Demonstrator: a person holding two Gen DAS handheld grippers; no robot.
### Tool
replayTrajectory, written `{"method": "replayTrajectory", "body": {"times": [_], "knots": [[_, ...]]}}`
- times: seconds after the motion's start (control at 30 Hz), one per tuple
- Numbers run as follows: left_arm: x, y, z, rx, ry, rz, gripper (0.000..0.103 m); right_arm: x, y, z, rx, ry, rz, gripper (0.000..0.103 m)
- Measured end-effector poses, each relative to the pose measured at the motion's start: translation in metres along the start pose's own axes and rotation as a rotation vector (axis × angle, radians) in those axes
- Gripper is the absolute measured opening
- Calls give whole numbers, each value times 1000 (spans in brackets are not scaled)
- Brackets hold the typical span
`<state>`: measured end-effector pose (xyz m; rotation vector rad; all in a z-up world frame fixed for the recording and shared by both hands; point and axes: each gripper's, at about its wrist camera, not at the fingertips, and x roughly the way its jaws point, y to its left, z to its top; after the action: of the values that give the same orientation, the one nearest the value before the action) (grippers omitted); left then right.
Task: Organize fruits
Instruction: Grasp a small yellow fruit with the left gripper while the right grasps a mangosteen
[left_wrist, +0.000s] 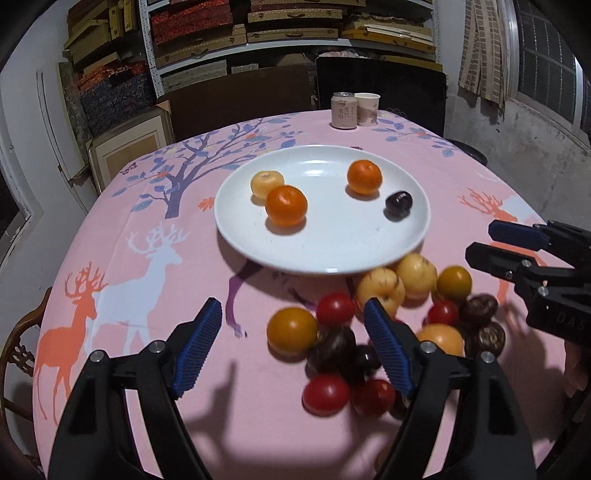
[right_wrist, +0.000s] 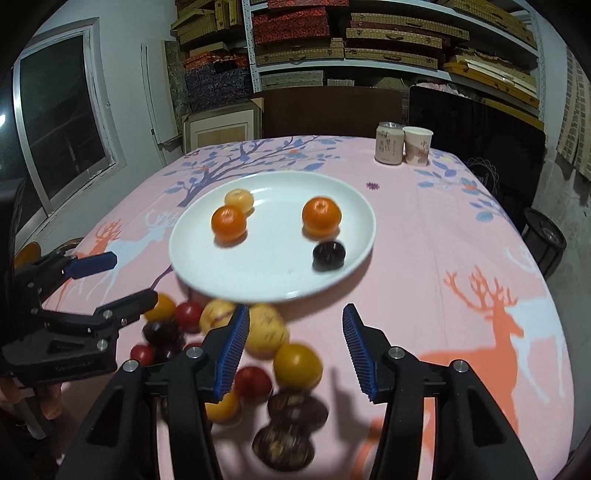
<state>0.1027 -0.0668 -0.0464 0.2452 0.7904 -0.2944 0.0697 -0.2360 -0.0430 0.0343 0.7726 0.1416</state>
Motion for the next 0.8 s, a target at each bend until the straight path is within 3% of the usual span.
{"method": "replayTrajectory", "body": {"times": [0.3, 0.53, 0.57, 0.63, 0.8], "knots": [[-46, -21, -70, 42, 22, -53, 77, -36, 2, -50, 71, -22, -41, 53], [-40, -58, -89, 115, 44, -60, 76, -46, -5, -75, 116, -22, -84, 53], [-37, -63, -89, 122, 53, -64, 74, -46, -7, -77, 123, -18, -85, 53], [-31, -70, -92, 139, 76, -66, 52, -47, -10, -79, 130, -17, -87, 53], [-28, -72, -97, 139, 82, -75, 27, -45, -12, -80, 119, -15, -102, 53]]}}
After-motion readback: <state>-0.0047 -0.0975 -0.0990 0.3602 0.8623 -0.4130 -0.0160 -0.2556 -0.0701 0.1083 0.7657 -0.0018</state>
